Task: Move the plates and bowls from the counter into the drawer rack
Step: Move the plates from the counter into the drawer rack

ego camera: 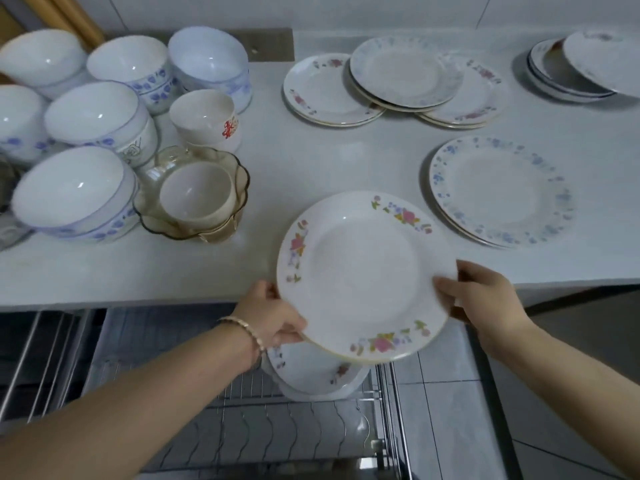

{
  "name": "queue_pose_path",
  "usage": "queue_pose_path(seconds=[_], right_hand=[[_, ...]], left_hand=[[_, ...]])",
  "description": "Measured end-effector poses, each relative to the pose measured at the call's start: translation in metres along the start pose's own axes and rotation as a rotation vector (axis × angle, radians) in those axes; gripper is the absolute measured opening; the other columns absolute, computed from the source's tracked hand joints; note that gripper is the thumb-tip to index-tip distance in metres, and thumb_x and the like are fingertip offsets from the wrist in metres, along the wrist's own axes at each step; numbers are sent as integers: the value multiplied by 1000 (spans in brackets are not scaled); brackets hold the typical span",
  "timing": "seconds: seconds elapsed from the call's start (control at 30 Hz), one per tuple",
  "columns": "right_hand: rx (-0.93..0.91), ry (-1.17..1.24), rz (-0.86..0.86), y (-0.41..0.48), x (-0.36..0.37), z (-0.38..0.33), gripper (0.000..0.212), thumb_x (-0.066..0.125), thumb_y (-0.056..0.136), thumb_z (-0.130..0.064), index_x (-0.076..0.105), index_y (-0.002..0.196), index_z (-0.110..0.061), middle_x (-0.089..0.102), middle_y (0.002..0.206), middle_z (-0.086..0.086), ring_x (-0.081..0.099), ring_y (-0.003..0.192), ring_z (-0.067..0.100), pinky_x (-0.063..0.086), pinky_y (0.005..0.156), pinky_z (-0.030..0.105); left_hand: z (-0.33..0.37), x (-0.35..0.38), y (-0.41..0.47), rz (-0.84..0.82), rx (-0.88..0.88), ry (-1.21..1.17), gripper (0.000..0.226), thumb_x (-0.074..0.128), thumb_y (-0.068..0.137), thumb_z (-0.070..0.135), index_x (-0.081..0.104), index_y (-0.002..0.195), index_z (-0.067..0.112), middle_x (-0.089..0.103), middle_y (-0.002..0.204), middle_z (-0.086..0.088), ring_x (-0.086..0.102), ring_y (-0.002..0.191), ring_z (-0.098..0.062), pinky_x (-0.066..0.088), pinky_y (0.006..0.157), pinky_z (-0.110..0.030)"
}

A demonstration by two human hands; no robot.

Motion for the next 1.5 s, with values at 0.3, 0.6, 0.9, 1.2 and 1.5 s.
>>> queue_pose_path(seconds=[0.3,0.6,0.9,1.2,1.5], right_hand=[[117,-136,-107,-89,13,74,27,55,88,6,60,111,-8,67,100,17,62,89,31,53,84,45],[424,-149,-116,-83,59,195,24,51,87,11,60,107,0,60,82,12,57,67,23,55,55,28],[530,-143,56,28,98,275,42,51,84,7,56,126,2,63,116,23,60,104,38,49,98,49],[462,-167,215,72,114,289,40,51,83,1,62,122,-2,66,113,21,53,77,24,41,43,16],[397,-179,313,70,122,289,42,47,83,-2,60,122,-9,62,119,14,63,98,35,50,74,30]], left_hand=[[-99,-31,-57,-89,-91,239,69,66,65,-25,45,111,23,62,101,-6,64,92,-27,61,65,-36],[-179,-68,-18,-53,-349,296,52,60,66,-30,49,87,16,62,96,-11,62,90,-33,59,74,-47],[-187,-76,101,194,-378,427,53,62,73,-22,58,121,0,64,121,-19,63,109,-35,55,89,-41],[-161,-81,148,378,-245,561,48,66,76,-12,60,122,1,63,127,-13,60,116,-29,46,98,-30],[-168,-78,156,402,-94,466,49,56,79,-11,60,124,9,65,123,-13,59,114,-30,47,97,-32]])
Point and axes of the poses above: each hand's wrist, its own y-axis towards the middle knuckle, its own x-axis out of the palm, z = x × y, the point moved 10 cm from there along y, towards the middle knuckle
